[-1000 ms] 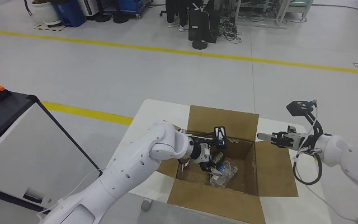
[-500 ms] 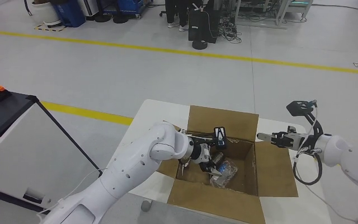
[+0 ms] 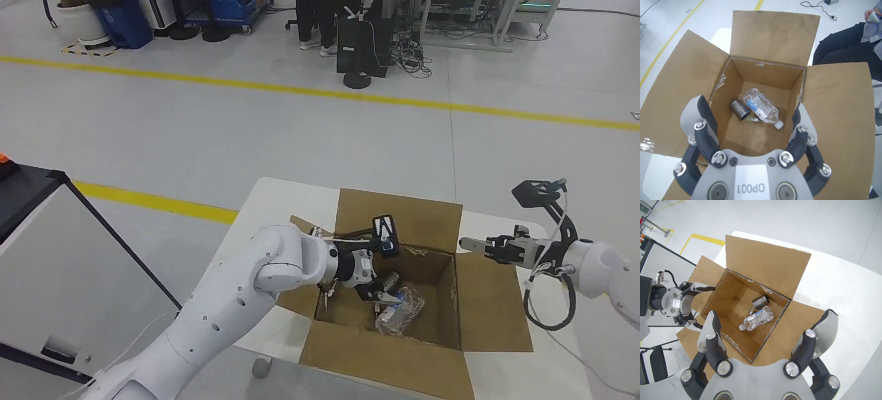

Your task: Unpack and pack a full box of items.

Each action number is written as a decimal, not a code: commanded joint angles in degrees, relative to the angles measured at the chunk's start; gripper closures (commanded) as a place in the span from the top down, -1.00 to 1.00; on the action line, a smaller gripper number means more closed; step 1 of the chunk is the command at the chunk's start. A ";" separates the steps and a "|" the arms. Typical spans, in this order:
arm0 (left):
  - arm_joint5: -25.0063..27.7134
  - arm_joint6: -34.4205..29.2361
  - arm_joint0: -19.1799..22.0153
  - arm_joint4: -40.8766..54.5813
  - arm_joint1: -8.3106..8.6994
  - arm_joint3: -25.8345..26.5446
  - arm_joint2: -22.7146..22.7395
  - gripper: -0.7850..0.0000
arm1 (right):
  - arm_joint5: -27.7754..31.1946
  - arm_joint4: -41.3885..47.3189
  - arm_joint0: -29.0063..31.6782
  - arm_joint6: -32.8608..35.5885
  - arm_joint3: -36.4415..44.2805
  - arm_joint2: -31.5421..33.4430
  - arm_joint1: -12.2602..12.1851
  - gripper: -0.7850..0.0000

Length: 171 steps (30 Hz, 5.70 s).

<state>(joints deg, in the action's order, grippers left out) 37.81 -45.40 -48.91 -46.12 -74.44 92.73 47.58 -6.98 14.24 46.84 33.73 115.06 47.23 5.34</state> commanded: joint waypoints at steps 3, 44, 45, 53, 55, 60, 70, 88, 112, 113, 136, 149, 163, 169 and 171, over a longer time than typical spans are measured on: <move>-3.26 -2.16 -3.58 2.17 1.23 5.74 4.01 1.00 | 0.00 0.00 0.00 0.00 0.00 0.00 0.00 1.00; -27.33 -4.04 -24.09 20.30 5.73 20.05 27.23 1.00 | 0.00 0.00 0.00 0.00 0.00 0.00 0.00 1.00; -28.29 -4.07 -24.90 20.54 5.89 20.47 28.35 1.00 | 0.00 0.00 0.00 0.00 0.00 0.00 0.00 1.00; -35.35 -2.94 -30.18 22.23 6.72 22.50 34.51 1.00 | 0.00 0.00 0.00 0.00 0.00 0.00 0.00 1.00; -36.29 -2.46 -30.61 20.55 6.91 22.93 35.28 1.00 | 0.00 0.00 0.00 0.00 0.00 0.00 0.00 1.00; -39.73 -3.60 -30.33 17.12 7.27 21.07 35.81 1.00 | 0.00 0.00 0.00 0.00 0.00 0.00 0.00 1.00; -44.16 -5.68 -27.08 15.95 7.30 16.72 32.35 1.00 | 0.00 0.00 0.00 0.00 0.00 0.00 0.00 1.00; -42.83 -5.85 -24.95 20.72 7.09 17.30 27.32 1.00 | 0.00 0.00 0.00 0.00 0.00 0.00 0.00 1.00; -37.54 -7.82 -15.80 30.30 5.17 10.63 11.37 1.00 | 0.00 0.00 0.00 0.00 0.00 0.00 0.00 1.00; -37.61 -7.90 -15.45 30.37 5.09 10.06 10.91 1.00 | 0.00 0.00 0.00 0.00 0.00 0.00 0.00 1.00; -38.30 -11.47 -11.16 26.13 4.50 3.68 4.38 1.00 | 0.00 0.00 0.00 0.00 0.00 0.00 0.00 1.00; -37.01 -10.35 -11.30 27.25 4.97 9.88 6.75 1.00 | 0.00 0.00 0.00 0.00 0.00 0.00 0.00 1.00; -38.41 -9.61 -20.01 26.22 7.95 24.16 22.03 1.00 | -1.19 5.45 -0.06 1.72 -2.40 1.11 0.17 1.00; -38.13 -9.13 -23.80 26.78 8.83 27.92 27.25 1.00 | 1.24 14.14 -0.41 8.45 -7.36 3.87 -0.88 1.00; -38.00 -8.79 -24.61 26.91 9.02 28.61 28.37 1.00 | 1.17 15.72 -0.14 10.66 -9.24 4.44 -1.51 1.00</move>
<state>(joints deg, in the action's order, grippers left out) -0.23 -54.42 -73.16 -19.29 -65.49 121.06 75.47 -5.68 29.28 46.58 43.36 106.67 51.44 4.10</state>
